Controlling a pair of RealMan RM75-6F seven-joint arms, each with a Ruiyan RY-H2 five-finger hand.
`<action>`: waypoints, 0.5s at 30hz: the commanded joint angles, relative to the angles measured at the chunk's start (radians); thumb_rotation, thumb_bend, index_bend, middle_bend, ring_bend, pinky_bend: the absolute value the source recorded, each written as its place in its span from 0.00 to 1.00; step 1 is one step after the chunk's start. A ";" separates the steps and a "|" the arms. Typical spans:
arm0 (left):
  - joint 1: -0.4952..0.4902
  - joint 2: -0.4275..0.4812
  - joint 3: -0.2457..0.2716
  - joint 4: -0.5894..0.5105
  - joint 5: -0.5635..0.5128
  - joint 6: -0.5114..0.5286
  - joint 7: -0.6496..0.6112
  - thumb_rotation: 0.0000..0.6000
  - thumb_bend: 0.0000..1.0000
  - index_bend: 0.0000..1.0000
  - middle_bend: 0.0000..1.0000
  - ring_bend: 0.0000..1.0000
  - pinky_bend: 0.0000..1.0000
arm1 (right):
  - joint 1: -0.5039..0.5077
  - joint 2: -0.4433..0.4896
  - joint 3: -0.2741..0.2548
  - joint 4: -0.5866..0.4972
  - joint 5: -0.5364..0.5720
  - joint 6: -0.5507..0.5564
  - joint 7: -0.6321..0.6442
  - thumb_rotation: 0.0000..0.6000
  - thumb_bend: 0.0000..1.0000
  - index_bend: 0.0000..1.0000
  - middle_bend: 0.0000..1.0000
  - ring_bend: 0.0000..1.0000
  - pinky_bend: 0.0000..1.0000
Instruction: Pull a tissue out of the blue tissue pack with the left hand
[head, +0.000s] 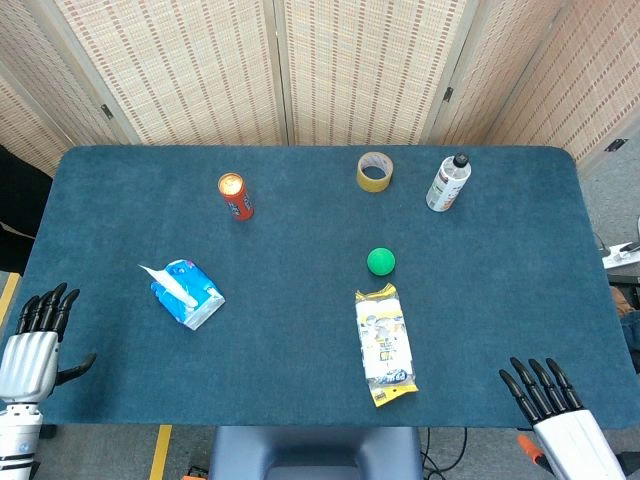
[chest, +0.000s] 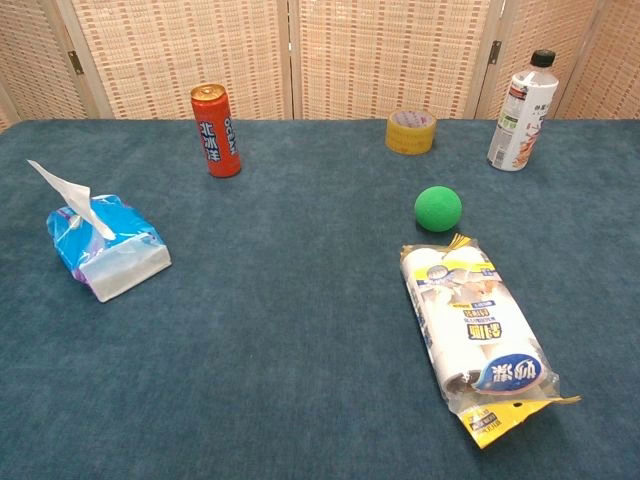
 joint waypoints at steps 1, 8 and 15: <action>0.000 -0.001 0.002 0.000 0.002 -0.001 0.006 1.00 0.24 0.00 0.00 0.00 0.03 | 0.001 0.001 0.000 -0.001 0.000 -0.001 0.002 1.00 0.02 0.00 0.00 0.00 0.00; -0.005 -0.002 0.005 -0.004 0.009 -0.007 0.008 1.00 0.24 0.00 0.00 0.00 0.03 | 0.004 -0.001 -0.001 -0.002 0.005 -0.016 -0.007 1.00 0.02 0.00 0.00 0.00 0.00; -0.058 -0.010 -0.002 -0.012 0.016 -0.081 0.033 1.00 0.27 0.00 0.00 0.00 0.03 | 0.009 -0.003 0.002 -0.012 0.018 -0.034 -0.017 1.00 0.02 0.00 0.00 0.00 0.00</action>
